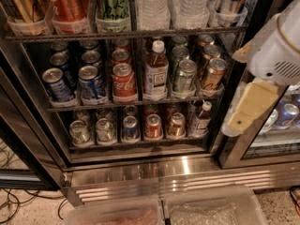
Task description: Pick coke can from middle shelf of fridge
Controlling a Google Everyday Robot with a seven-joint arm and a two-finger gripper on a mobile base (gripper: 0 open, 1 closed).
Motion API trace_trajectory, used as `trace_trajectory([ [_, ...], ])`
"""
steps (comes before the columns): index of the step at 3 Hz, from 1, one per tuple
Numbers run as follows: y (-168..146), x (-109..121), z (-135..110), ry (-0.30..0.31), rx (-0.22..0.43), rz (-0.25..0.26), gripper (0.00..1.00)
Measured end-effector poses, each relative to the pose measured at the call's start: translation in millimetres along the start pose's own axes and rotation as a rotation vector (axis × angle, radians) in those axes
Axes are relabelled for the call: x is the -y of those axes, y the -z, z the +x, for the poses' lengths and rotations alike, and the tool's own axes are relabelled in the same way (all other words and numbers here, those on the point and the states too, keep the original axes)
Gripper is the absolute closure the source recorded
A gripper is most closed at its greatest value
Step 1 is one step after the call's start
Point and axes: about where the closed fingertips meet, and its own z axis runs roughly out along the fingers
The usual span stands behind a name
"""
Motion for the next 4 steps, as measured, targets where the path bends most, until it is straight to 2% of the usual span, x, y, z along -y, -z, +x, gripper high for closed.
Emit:
trace_trajectory([
  [1, -20.7, -16.3, -24.7, -0.043, 0.043, -0.011, 0.00],
  [2, -49.9, -30.0, -42.7, -0.122, 0.069, -0.048, 0.00],
  [3, -84.9, -45.1, -65.1, -0.169, 0.112, -0.140, 0.00],
  [4, -108.7, -56.3, -90.7, -0.170, 0.191, -0.246, 0.00],
])
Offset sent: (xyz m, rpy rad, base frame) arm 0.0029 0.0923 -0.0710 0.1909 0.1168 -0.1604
